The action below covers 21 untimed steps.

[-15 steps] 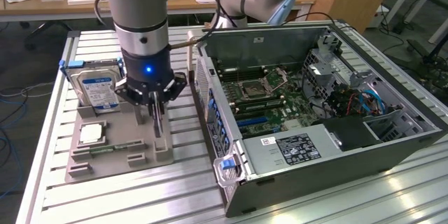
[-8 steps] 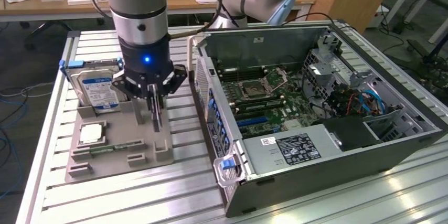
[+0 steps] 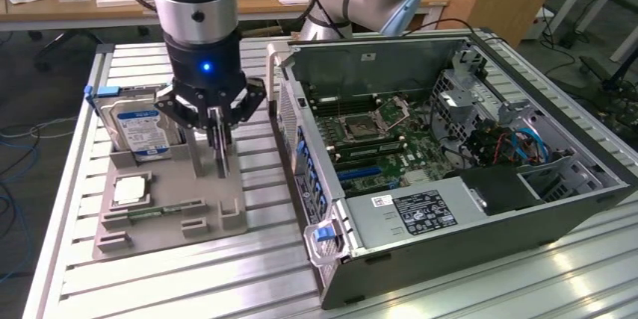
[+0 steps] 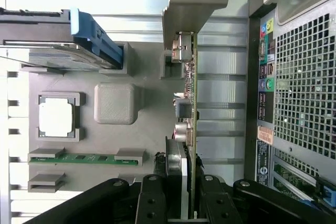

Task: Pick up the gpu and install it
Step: 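Pick up the gpu and move the gpu toward the slot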

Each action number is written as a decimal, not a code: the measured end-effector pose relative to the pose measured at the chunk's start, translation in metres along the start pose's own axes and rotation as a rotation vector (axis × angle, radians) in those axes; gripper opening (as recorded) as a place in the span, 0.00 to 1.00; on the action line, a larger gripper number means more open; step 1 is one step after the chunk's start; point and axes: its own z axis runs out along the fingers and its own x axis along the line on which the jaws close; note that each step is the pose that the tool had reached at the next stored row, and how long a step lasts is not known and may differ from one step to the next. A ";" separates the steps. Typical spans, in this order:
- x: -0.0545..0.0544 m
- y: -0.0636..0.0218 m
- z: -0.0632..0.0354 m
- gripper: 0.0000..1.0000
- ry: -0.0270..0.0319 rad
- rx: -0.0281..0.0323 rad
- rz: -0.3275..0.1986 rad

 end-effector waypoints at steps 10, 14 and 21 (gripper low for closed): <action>0.000 0.0010 -0.0275 0.28 0.0000 0.0000 0.000; 0.000 0.0014 -0.0397 0.28 0.0001 0.0001 0.000; 0.000 0.0021 -0.0593 0.28 0.0001 0.0001 0.000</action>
